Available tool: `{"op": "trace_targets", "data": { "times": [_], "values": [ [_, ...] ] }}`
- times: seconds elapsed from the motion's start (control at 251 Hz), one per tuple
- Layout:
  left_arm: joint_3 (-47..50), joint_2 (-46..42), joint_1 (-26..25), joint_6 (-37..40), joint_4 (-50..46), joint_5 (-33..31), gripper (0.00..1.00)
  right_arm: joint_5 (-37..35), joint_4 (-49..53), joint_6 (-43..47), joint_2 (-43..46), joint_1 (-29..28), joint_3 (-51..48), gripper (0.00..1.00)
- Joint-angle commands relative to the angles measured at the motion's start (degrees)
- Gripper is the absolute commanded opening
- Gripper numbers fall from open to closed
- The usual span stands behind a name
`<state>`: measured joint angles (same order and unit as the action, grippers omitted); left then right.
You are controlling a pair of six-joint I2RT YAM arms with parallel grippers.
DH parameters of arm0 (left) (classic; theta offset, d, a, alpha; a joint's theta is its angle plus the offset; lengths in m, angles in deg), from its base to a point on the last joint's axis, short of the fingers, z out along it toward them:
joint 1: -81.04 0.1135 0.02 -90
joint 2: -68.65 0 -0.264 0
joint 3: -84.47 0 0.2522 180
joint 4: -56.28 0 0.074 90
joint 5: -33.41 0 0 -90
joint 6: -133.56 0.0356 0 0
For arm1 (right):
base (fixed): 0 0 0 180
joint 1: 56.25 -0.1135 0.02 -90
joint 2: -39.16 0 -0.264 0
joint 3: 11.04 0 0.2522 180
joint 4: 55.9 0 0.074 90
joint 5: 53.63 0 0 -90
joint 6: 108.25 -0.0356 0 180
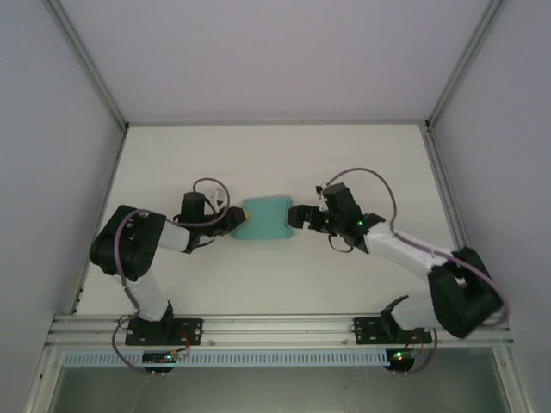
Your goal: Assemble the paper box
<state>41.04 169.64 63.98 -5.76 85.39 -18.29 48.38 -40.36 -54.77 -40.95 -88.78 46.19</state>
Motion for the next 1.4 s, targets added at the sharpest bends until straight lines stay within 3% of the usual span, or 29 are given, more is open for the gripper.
{"op": "trace_targets", "data": {
  "times": [0.0,0.128,0.255,0.387,0.507,0.706,0.786,0.842,0.854,0.946,1.022,1.122,1.197,1.397],
  "values": [
    [2.0,2.9,0.5,-1.2,-0.7,1.2,0.33,10.1,1.2,-2.1,-7.3,0.5,6.2,0.99],
    [1.6,3.1,0.5,-1.1,-0.7,1.2,0.33,14.1,-1.3,-3.3,-14.9,0.6,10.9,0.98],
    [1.3,3.6,0.5,-1.0,-0.2,1.7,0.34,19.8,-6.6,-7.8,-19.8,0.8,12.9,0.89],
    [1.2,4.0,0.5,-1.0,0.5,2.1,0.33,23.0,-13.1,-11.8,-21.2,1.1,12.1,0.69],
    [0.9,2.4,0.5,-0.7,1.3,3.0,0.36,24.3,-16.3,-13.9,-20.1,1.5,10.8,0.56],
    [-1.7,-8.0,-0.5,4.3,-4.4,2.6,0.54,23.7,-16.1,-14.3,-14.9,1.5,8.1,0.42],
    [-4.6,-15.9,-2.2,11.5,-14.8,-1.6,0.74,23.1,-13.7,-14.4,-11.2,2.3,6.7,0.42],
    [-6.7,-22.5,-4.8,18.4,-23.3,-7.9,0.99,22.0,-10.0,-14.5,-8.2,3.1,5.8,0.43],
    [-7.2,-23.9,-5.6,20.2,-24.9,-9.5,1.0,21.7,-9.2,-14.5,-7.5,3.2,5.6,0.43],
    [-9.2,-34.5,-14.0,34.5,-33.5,-23.4,1.0,18.9,0.4,-15.1,-1.6,4.8,5.0,0.42],
    [-8.1,-41.4,-22.3,47.2,-34.7,-32.2,1.0,17.8,12.3,-17.7,3.1,7.1,6.0,0.43],
    [-5.4,-46.7,-30.2,59.6,-33.5,-33.9,1.0,18.5,22.4,-22.1,9.6,11.0,6.2,0.43],
    [-5.8,-46.6,-35.1,65.6,-34.7,-35.3,1.0,19.5,27.0,-26.3,14.3,13.4,6.0,0.42],
    [-12.3,-36.9,-45.0,77.9,-40.6,-47.6,1.0,25.8,32.6,-32.3,22.2,18.7,6.1,0.4]
  ]
}}
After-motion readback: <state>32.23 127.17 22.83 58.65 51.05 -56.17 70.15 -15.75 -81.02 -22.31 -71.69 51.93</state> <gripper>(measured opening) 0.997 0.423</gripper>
